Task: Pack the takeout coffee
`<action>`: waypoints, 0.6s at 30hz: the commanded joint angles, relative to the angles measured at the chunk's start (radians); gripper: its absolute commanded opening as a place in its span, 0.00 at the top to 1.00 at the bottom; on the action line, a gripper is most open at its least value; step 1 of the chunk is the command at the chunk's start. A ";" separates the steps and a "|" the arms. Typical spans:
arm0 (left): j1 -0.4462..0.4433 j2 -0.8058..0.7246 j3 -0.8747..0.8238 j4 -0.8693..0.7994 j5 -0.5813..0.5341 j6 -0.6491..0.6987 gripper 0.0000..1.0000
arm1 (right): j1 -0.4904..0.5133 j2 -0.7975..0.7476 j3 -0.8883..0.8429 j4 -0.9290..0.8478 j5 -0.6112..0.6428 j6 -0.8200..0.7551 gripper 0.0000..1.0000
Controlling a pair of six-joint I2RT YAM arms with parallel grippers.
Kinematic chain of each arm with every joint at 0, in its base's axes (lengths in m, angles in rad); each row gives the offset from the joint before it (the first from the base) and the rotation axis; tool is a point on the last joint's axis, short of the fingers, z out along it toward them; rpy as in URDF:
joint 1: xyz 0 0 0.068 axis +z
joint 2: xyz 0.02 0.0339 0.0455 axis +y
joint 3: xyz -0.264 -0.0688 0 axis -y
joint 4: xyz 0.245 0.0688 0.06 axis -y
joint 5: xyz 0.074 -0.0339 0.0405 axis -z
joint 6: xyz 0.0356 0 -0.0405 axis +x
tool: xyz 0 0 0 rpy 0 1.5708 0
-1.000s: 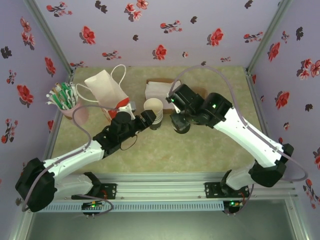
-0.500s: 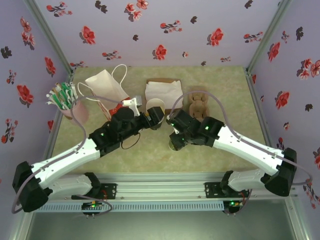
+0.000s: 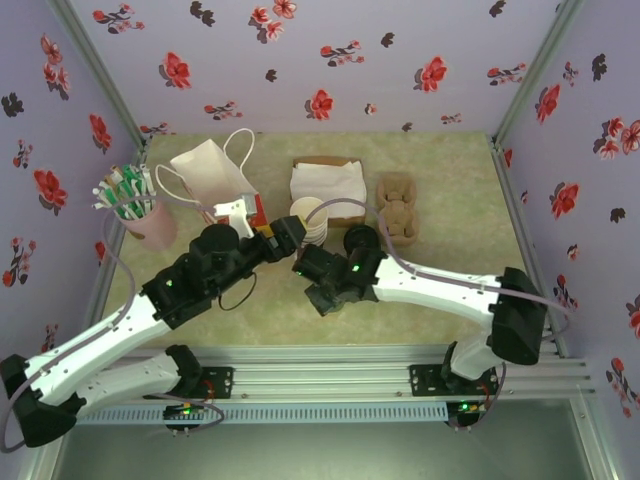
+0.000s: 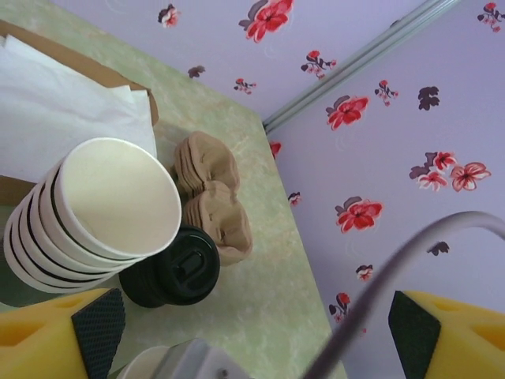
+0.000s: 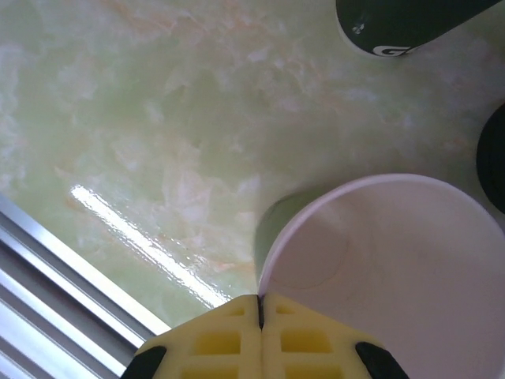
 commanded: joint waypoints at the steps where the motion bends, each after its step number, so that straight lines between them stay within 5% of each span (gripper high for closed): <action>1: -0.008 -0.026 -0.022 -0.043 -0.054 0.039 0.10 | 0.023 0.036 0.052 0.005 0.066 -0.012 1.00; 4: -0.008 -0.040 -0.034 -0.046 -0.061 0.039 0.09 | 0.027 0.058 0.062 0.004 0.089 -0.012 1.00; 9: -0.008 -0.045 -0.041 -0.048 -0.065 0.038 0.08 | 0.028 0.063 0.074 0.002 0.083 -0.013 0.69; 18: -0.009 -0.047 0.004 -0.113 -0.053 0.061 0.01 | 0.027 -0.069 0.087 -0.060 0.116 0.027 0.43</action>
